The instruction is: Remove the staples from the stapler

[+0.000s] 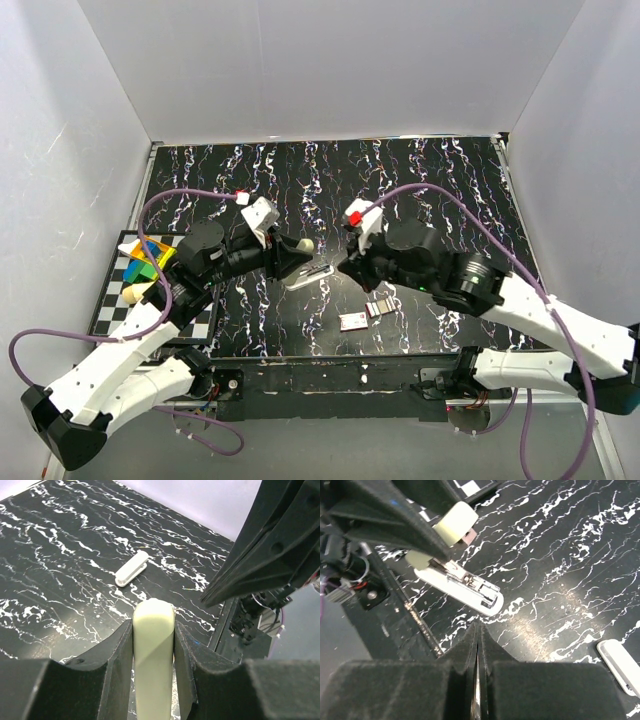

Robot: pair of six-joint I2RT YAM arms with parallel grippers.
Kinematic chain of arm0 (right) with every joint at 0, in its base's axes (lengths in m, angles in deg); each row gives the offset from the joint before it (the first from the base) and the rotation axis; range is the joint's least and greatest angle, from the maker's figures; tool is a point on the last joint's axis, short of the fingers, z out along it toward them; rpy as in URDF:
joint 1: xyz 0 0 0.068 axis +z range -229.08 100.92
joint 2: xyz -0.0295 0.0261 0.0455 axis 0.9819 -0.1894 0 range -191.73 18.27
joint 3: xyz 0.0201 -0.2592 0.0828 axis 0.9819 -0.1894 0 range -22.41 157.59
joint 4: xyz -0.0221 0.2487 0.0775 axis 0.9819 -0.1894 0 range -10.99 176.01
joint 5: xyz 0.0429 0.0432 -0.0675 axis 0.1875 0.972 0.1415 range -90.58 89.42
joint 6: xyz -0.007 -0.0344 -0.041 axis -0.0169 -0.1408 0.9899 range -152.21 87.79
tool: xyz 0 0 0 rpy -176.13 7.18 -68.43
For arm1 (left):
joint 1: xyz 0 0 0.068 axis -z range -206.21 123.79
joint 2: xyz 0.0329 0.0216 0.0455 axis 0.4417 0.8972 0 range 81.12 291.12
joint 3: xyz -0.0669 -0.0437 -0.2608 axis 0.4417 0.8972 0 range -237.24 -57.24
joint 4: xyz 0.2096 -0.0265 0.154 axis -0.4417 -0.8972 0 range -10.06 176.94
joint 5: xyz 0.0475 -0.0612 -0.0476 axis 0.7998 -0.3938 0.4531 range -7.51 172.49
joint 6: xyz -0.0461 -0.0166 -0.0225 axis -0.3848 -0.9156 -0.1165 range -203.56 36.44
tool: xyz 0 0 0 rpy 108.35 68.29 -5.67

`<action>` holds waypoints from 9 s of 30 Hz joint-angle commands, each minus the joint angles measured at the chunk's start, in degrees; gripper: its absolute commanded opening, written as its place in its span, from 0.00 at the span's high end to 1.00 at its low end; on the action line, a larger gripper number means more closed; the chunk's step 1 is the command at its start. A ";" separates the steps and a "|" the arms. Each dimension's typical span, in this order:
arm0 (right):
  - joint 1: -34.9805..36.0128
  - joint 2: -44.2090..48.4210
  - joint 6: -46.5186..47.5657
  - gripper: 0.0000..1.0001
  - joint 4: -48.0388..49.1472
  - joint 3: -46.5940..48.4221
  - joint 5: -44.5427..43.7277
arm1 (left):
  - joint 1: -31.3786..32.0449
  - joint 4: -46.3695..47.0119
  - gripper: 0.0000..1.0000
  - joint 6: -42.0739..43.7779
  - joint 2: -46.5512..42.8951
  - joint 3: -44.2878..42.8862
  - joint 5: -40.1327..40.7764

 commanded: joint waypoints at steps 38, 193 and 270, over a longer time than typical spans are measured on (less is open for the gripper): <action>-7.38 -22.63 -10.79 0.99 42.19 -12.95 14.92 | -8.04 -1.82 1.00 -13.94 6.04 -2.88 11.06; -3.69 -9.54 -4.83 0.99 15.83 16.57 33.99 | -6.99 23.05 1.00 -29.24 -3.28 1.86 -37.01; -14.76 10.23 -15.46 0.65 -5.36 -12.77 -10.31 | -15.60 -3.05 1.00 -9.37 57.01 -25.64 41.99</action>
